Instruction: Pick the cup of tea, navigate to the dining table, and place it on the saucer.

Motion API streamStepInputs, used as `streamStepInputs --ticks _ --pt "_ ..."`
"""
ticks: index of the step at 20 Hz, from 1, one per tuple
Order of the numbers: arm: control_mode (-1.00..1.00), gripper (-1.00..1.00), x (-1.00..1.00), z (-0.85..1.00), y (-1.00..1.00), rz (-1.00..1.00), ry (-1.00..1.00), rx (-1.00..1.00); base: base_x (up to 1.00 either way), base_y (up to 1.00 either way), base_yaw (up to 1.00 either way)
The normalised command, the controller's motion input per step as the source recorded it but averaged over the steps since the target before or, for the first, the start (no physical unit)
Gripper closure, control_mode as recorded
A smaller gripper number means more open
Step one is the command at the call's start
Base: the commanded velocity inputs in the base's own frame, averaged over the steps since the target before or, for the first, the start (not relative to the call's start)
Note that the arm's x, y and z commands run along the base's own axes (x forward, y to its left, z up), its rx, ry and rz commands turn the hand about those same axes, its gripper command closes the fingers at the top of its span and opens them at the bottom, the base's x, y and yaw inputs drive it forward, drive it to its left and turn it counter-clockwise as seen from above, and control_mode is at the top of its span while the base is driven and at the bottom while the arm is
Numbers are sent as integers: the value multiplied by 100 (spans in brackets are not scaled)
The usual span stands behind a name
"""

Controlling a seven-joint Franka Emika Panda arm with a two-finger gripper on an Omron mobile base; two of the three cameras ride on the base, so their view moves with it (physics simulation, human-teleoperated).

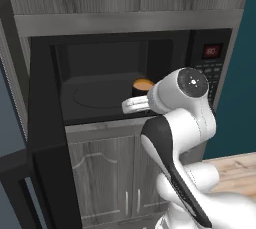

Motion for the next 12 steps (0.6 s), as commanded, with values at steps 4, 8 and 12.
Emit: streamStepInputs --ticks 4,8,12 --pt "-100 100 -48 0 -23 2 0 0 0 0 0" --pt "100 100 -10 0 -8 1 0 0 -26 -22 7" --pt "100 100 0 0 0 0 0 0 -40 -28 17"
